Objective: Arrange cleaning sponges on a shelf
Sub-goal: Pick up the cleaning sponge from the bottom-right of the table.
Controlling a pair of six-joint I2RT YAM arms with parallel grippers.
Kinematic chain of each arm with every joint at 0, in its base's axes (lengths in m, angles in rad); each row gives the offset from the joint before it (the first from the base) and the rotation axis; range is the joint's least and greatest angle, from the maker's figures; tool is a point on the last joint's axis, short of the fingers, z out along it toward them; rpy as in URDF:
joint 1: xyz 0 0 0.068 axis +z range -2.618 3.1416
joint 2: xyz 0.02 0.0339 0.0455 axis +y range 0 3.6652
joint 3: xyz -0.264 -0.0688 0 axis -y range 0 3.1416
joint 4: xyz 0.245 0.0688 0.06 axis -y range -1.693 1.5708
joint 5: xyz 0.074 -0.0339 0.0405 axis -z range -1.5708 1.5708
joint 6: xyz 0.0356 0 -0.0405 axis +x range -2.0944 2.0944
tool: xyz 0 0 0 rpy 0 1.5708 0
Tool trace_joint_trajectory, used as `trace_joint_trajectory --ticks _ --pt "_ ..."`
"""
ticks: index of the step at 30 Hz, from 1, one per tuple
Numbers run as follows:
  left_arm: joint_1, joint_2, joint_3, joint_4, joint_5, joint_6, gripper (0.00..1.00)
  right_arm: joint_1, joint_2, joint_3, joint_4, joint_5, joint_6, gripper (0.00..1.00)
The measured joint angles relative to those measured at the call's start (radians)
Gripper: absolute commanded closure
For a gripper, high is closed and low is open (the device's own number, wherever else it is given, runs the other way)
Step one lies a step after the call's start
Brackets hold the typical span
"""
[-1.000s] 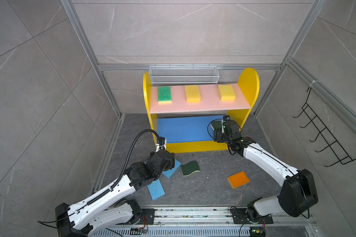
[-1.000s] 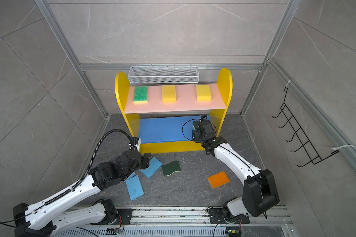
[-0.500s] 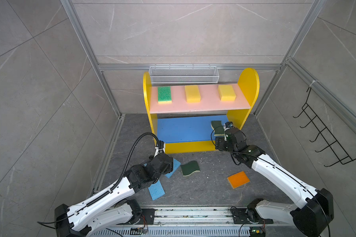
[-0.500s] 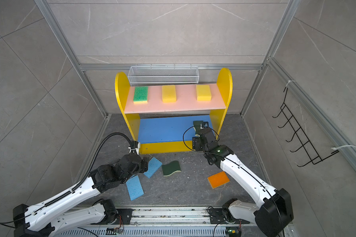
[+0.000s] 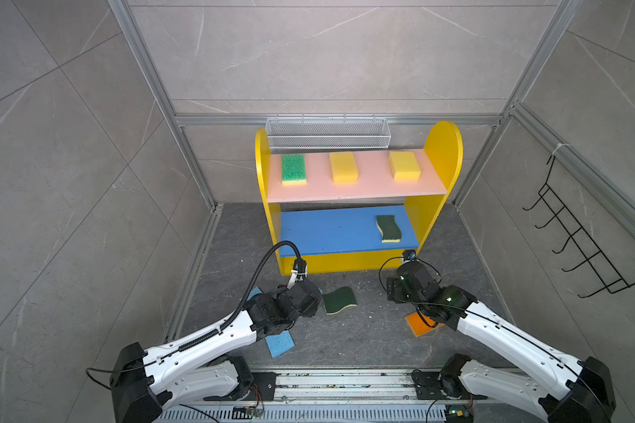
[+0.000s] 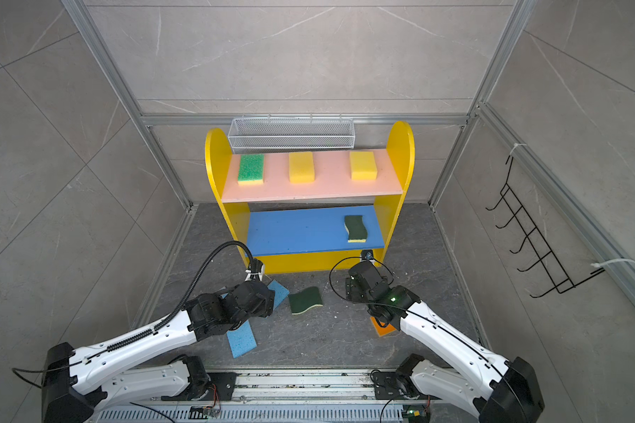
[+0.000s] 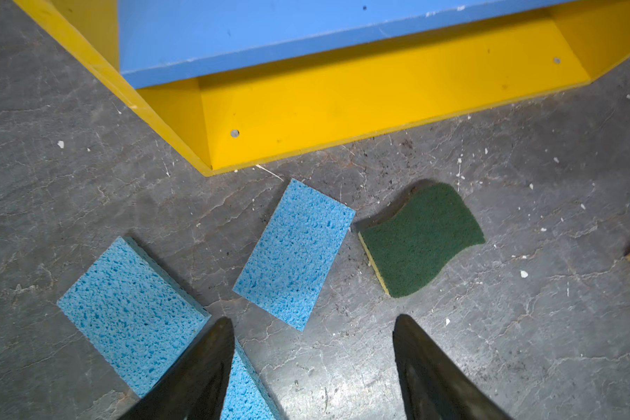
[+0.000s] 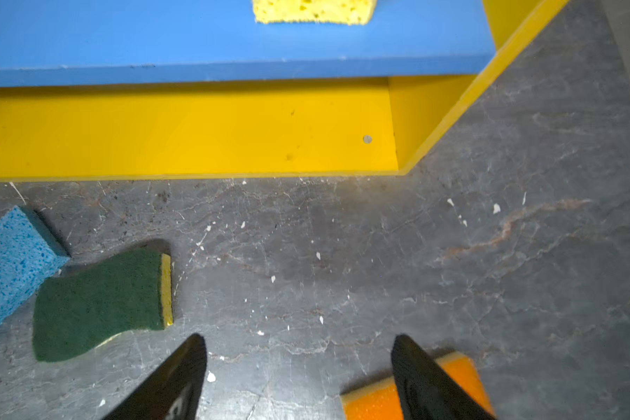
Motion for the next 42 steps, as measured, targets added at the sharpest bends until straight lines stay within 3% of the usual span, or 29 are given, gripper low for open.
trace_joint_trajectory --ticks 7,21,30,42 --pt "-0.003 0.011 -0.014 0.036 0.021 -0.005 0.28 0.011 -0.035 -0.039 -0.082 -0.001 0.093 0.17" --pt "-0.003 0.038 -0.053 0.107 0.061 -0.01 0.28 0.02 -0.122 -0.051 -0.418 -0.019 0.42 0.15" --pt "-0.003 0.064 -0.072 0.148 0.095 -0.009 0.28 0.024 -0.222 -0.138 -0.457 -0.036 0.665 0.13" --pt "-0.003 0.037 -0.103 0.183 0.112 -0.006 0.27 0.024 -0.054 -0.144 -0.381 -0.05 0.818 0.11"
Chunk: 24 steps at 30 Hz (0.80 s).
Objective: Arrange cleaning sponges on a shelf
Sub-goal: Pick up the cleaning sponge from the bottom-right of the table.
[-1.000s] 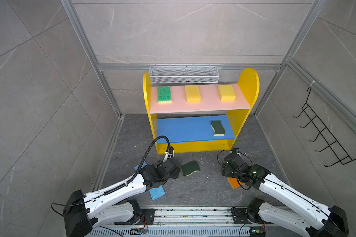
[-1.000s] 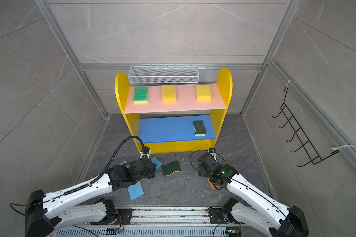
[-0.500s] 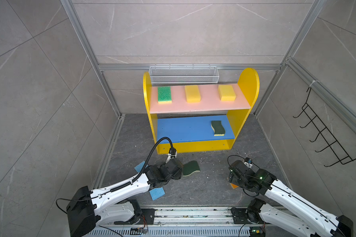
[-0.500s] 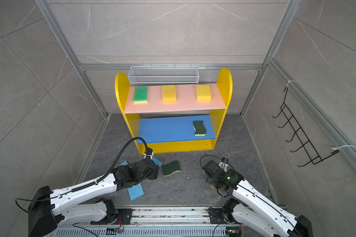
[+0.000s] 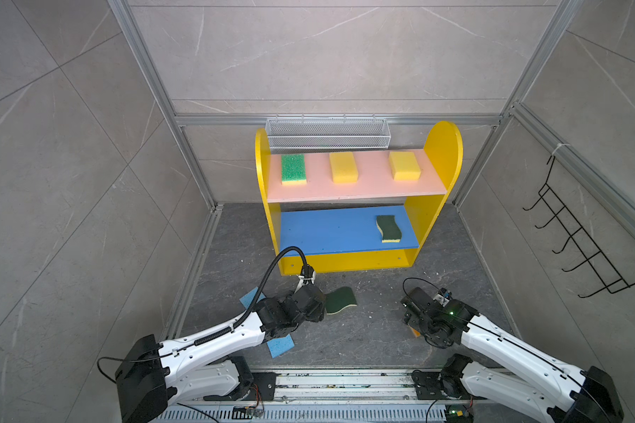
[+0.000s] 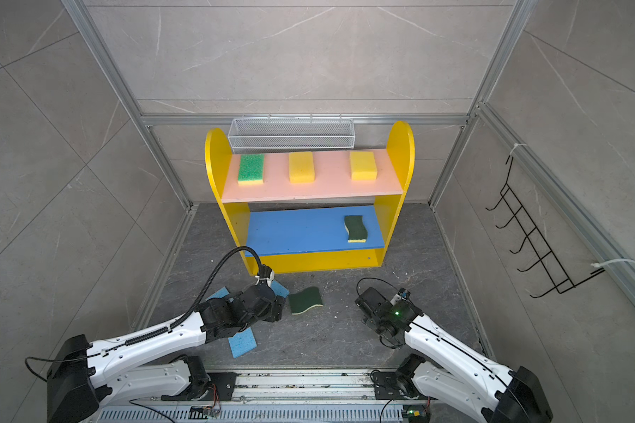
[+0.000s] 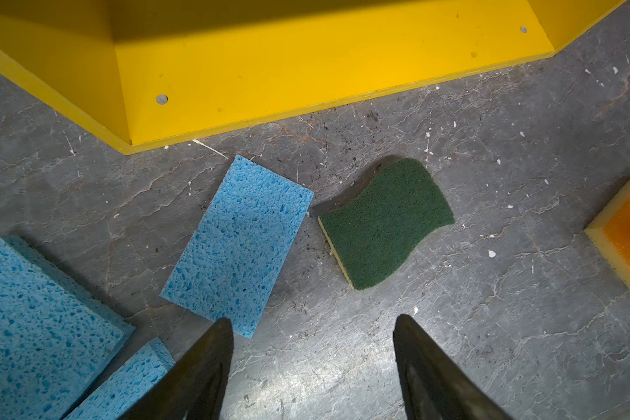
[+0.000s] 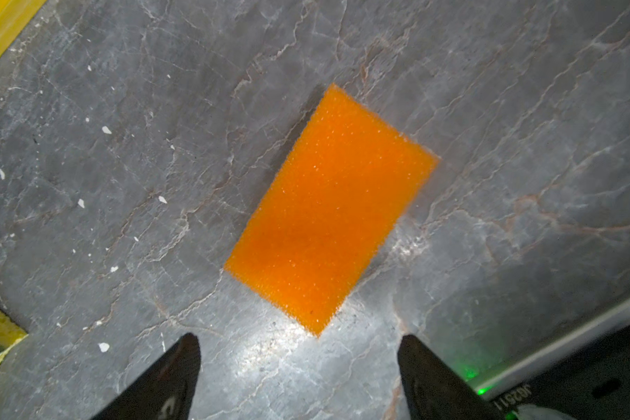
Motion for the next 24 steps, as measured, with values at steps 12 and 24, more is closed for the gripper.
trace_joint_trajectory --ticks 12,24 --pt "0.0 -0.006 -0.009 0.005 0.0 0.003 0.26 0.0 0.093 0.0 0.061 0.003 0.117 0.07" --pt "0.0 0.041 -0.009 0.031 0.018 0.033 0.25 0.0 0.165 0.011 0.095 -0.018 0.199 0.02"
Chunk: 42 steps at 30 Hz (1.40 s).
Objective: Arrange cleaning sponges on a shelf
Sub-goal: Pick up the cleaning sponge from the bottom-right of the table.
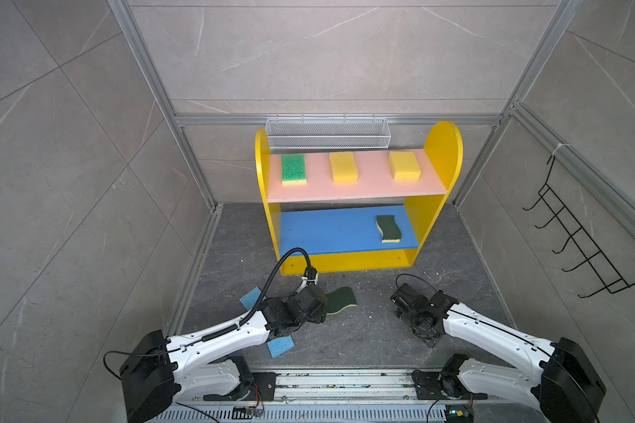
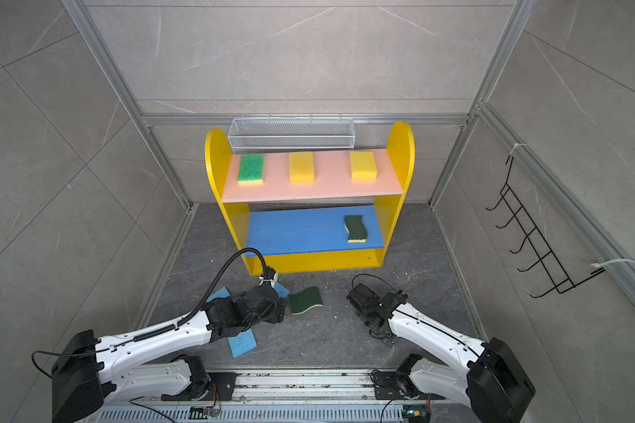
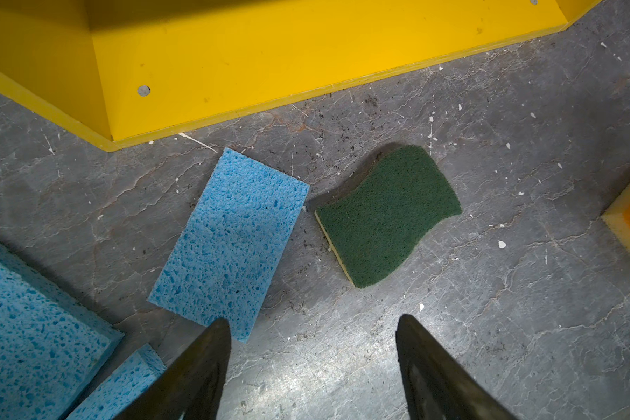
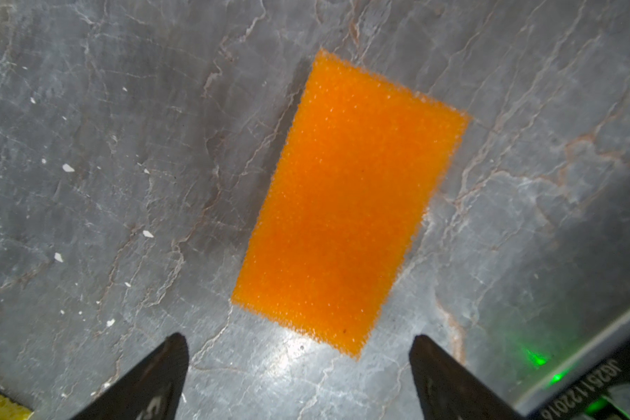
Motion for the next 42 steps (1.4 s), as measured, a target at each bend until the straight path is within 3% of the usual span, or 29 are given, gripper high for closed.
trace_joint_trajectory --ticks 8,26,29,36,42 --pt "0.0 0.011 0.0 0.016 0.002 0.01 0.25 -0.007 0.04 -0.007 0.036 -0.006 0.013 0.0" --pt "0.011 0.041 0.0 0.045 0.023 0.023 0.24 -0.126 0.073 -0.088 0.129 -0.073 -0.007 0.01" --pt "0.016 0.052 0.0 0.053 0.034 0.024 0.24 -0.128 0.081 -0.086 0.128 -0.075 -0.022 0.05" --pt "0.024 0.057 0.011 0.059 0.052 0.027 0.25 -0.132 0.087 -0.087 0.123 -0.074 -0.062 0.27" --pt "0.025 0.057 0.018 0.059 0.056 0.027 0.24 -0.132 0.087 -0.091 0.122 -0.076 -0.118 0.33"
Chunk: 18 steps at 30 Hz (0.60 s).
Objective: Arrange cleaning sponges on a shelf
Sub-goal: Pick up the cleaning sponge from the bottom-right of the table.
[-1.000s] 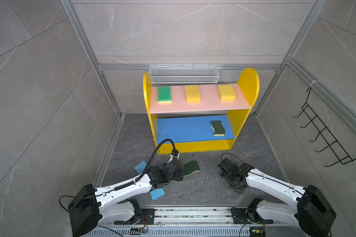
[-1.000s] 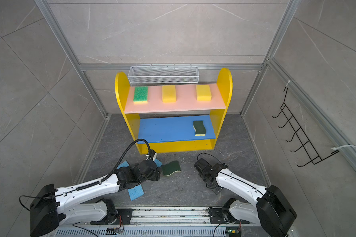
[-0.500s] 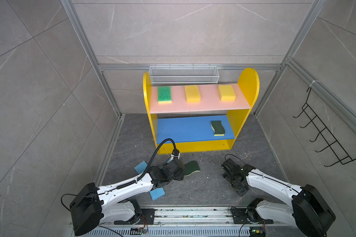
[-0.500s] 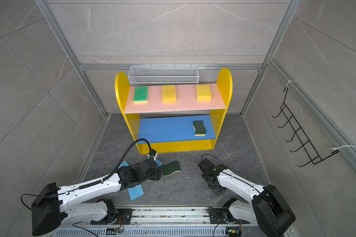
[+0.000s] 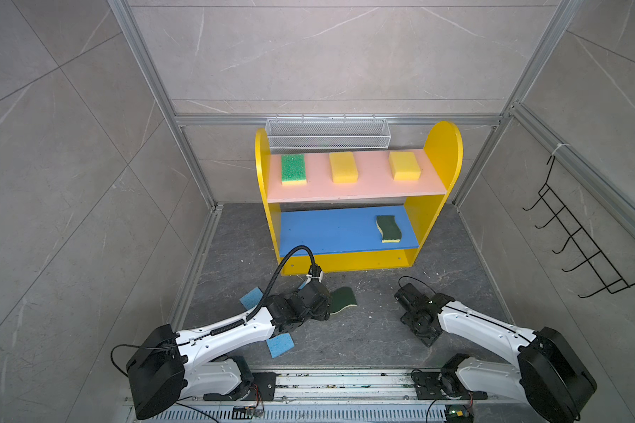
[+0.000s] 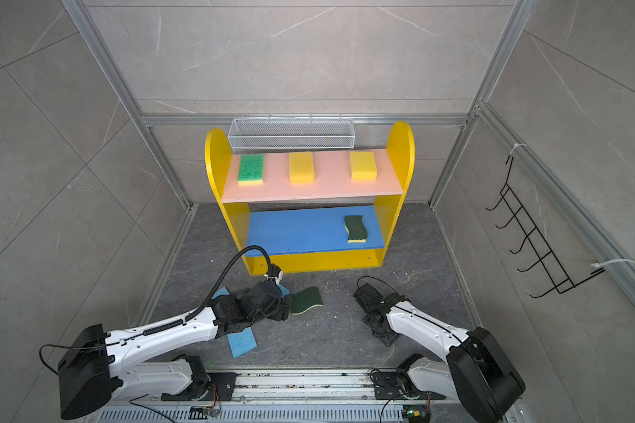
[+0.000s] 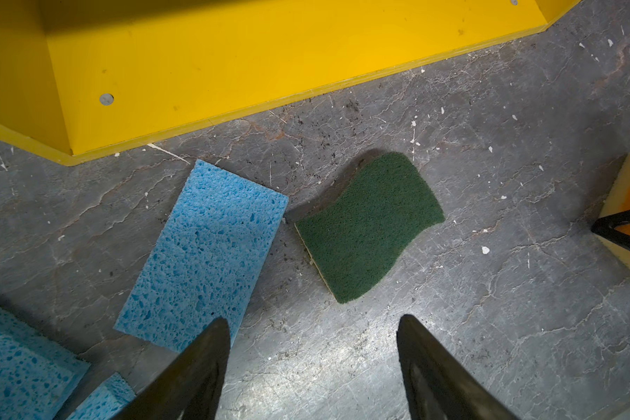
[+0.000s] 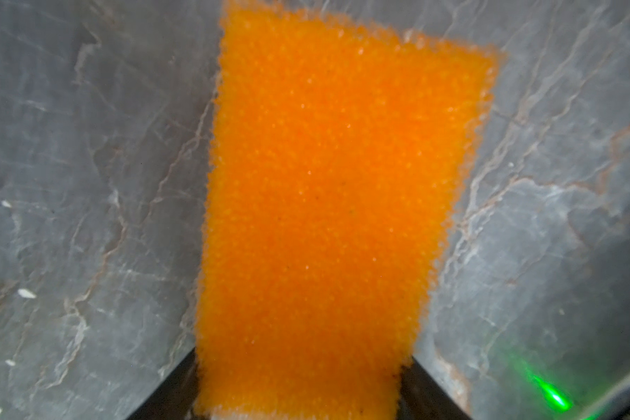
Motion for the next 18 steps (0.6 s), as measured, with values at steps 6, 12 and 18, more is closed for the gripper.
trace_joint_trajectory --ticks 6,12,18 --pt "0.0 -0.009 0.013 -0.02 -0.006 0.0 0.24 0.003 -0.005 -0.004 0.026 -0.011 -0.107 0.44" --pt "0.0 -0.064 0.035 -0.074 -0.032 0.003 0.24 0.088 0.028 0.027 0.056 -0.027 -0.221 0.48" --pt "0.0 -0.107 0.039 -0.098 -0.036 0.003 0.24 0.182 0.05 0.132 0.068 -0.042 -0.338 0.48"
